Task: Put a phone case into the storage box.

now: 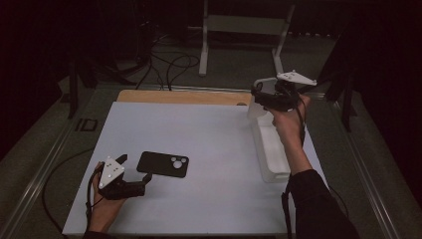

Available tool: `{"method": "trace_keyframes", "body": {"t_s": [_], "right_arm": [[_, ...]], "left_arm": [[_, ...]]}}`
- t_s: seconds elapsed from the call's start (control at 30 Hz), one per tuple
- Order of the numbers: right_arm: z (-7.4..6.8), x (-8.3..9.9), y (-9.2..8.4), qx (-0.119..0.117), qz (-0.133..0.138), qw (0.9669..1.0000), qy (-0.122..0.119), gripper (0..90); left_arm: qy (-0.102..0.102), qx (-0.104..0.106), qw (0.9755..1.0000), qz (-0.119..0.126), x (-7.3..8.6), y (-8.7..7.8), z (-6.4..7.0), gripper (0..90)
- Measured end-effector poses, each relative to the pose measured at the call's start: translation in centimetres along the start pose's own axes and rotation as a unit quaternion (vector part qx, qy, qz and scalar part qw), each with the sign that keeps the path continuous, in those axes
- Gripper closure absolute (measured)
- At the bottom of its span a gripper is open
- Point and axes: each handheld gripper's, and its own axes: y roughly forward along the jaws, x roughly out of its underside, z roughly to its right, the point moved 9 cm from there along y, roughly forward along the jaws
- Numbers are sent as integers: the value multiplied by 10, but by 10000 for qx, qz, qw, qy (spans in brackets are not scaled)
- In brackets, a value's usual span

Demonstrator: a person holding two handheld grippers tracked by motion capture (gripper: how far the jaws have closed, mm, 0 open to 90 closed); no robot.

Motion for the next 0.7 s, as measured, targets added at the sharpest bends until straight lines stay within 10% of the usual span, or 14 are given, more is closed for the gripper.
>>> {"method": "trace_keyframes", "body": {"t_s": [0.7], "right_arm": [[60,29,28,799,-432,9946,496,166]], "left_arm": [[-17,-21,10000,12,1,-1,-1,2]]}}
